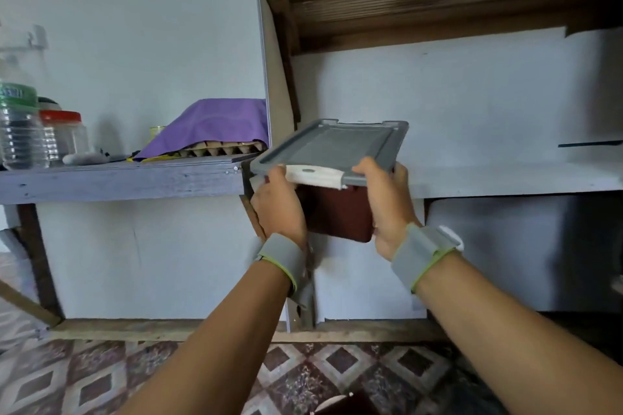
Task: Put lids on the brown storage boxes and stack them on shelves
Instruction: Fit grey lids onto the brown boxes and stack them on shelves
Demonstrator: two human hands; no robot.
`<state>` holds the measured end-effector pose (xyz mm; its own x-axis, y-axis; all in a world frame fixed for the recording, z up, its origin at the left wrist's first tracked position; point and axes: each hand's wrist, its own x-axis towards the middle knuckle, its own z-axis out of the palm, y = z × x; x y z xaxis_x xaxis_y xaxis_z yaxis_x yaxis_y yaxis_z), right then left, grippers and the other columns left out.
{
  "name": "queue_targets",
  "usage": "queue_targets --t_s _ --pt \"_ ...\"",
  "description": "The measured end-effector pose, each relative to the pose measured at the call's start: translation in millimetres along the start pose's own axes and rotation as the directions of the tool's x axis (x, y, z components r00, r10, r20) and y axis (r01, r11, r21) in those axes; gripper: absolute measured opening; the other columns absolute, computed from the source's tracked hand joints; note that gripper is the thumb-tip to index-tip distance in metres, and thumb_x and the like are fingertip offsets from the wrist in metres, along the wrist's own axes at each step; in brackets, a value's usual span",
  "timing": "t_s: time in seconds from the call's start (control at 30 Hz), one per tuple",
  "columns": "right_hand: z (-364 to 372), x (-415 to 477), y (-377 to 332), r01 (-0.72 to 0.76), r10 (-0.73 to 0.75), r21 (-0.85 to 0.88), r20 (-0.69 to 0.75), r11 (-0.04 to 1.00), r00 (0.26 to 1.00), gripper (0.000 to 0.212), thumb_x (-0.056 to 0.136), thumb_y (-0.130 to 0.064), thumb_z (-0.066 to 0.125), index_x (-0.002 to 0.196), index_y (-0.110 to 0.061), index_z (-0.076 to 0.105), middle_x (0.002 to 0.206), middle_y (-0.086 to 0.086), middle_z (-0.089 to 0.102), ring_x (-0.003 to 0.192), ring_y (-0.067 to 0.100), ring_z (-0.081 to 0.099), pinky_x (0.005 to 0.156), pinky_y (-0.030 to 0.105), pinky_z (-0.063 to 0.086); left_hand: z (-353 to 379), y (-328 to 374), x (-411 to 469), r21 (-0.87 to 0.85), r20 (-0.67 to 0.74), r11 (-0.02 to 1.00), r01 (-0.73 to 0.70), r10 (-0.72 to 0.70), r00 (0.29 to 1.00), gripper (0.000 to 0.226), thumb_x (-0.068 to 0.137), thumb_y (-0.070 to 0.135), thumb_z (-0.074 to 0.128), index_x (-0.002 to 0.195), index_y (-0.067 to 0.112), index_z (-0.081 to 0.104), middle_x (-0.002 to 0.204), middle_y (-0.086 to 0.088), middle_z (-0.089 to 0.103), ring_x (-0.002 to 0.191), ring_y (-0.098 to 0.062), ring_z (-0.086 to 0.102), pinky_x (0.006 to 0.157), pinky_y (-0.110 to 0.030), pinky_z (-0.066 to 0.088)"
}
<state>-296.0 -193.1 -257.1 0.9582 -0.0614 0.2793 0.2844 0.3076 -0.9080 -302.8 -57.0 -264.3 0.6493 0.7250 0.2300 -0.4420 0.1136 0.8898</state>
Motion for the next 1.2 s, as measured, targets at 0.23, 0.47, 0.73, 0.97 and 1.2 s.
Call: queue_targets --t_s 0.23,0.47,0.73,0.97,1.2 --pt "-6.9 71.0 -16.1 -0.116 0.123 -0.097 0.06 0.988 0.991 0.055 0.062 -0.058 0.061 0.108 -0.029 0.067 0.106 0.001 0.069 0.085 0.02 0.068 0.07 0.044 0.059 11.6 -1.9 15.7 -0.028 0.265 1.0 -0.013 0.02 0.964 0.06 0.065 0.06 0.041 0.113 0.032 0.064 0.113 0.012 0.067 0.115 -0.015 0.056 0.108 -0.052 0.04" --pt "-1.3 109.0 15.9 0.055 -0.053 -0.052 0.043 0.997 0.998 0.051 0.073 -0.044 0.062 0.111 -0.011 0.057 0.094 0.003 0.065 0.089 0.025 0.068 0.075 0.036 0.055 11.7 -29.3 47.4 0.075 0.389 0.993 -0.09 0.054 0.92 0.059 0.071 0.05 0.052 0.13 0.048 0.055 0.139 0.015 0.055 0.128 -0.011 0.049 0.111 -0.052 0.036" --pt "0.0 134.6 72.3 0.318 -0.349 -0.565 0.055 0.762 0.935 0.018 0.096 -0.022 0.054 0.107 -0.013 0.042 0.098 0.007 0.056 0.09 0.03 0.058 0.078 0.031 0.042 8.4 -65.8 82.0 0.377 0.451 0.863 -0.335 0.144 0.881 0.027 0.082 0.04 0.053 0.108 0.037 0.061 0.136 0.001 0.052 0.122 -0.016 0.052 0.113 -0.042 0.039" --pt "5.6 153.9 96.8 0.338 -0.257 -0.675 0.222 0.656 0.941 0.054 0.085 -0.004 0.053 0.134 -0.023 0.038 0.134 0.009 0.054 0.105 0.033 0.059 0.094 0.038 0.047 18.8 -85.9 120.2 0.576 0.455 0.747 -0.334 0.046 0.889 0.078 0.066 0.054 0.052 0.142 0.038 0.045 0.135 -0.004 0.059 0.127 -0.032 0.053 0.11 -0.048 0.042" --pt "10.3 164.8 111.1 0.358 -0.242 -0.677 0.264 0.643 0.934 0.066 0.085 -0.005 0.053 0.143 -0.027 0.03 0.139 0.01 0.048 0.116 0.034 0.055 0.099 0.042 0.046 24.6 -99.8 137.4 0.573 0.462 0.759 -0.31 0.013 0.887 0.088 0.062 0.057 0.052 0.147 0.039 0.035 0.141 -0.003 0.054 0.124 -0.034 0.055 0.107 -0.049 0.046"
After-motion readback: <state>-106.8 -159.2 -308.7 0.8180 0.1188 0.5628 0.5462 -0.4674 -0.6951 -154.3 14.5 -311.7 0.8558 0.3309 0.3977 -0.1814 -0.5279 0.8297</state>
